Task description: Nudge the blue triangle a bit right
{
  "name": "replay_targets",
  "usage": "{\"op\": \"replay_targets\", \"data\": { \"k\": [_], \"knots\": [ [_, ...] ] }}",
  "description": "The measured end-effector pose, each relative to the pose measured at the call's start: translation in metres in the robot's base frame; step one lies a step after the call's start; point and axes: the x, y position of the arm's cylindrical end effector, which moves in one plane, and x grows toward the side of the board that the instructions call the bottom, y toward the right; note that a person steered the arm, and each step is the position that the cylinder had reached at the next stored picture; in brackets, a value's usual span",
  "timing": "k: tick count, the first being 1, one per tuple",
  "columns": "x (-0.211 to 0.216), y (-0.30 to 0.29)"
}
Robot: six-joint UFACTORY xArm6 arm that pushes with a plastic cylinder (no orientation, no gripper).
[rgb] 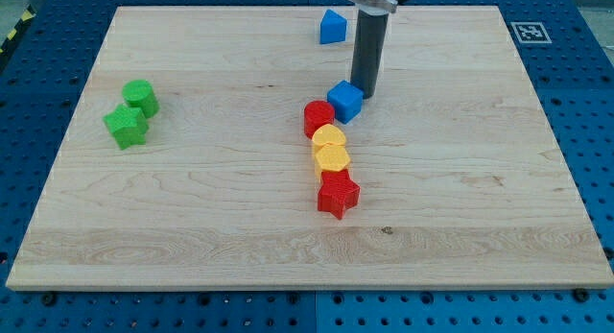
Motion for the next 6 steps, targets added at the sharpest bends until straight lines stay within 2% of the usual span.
{"op": "replay_targets", "data": {
  "k": [1,2,3,4,6],
  "knots": [
    [-0.026,-0.020],
    [-0.057,-0.069],
    [-0.126,-0.106],
    [-0.160,-0.110],
    [-0.159,-0.053]
  ]
}}
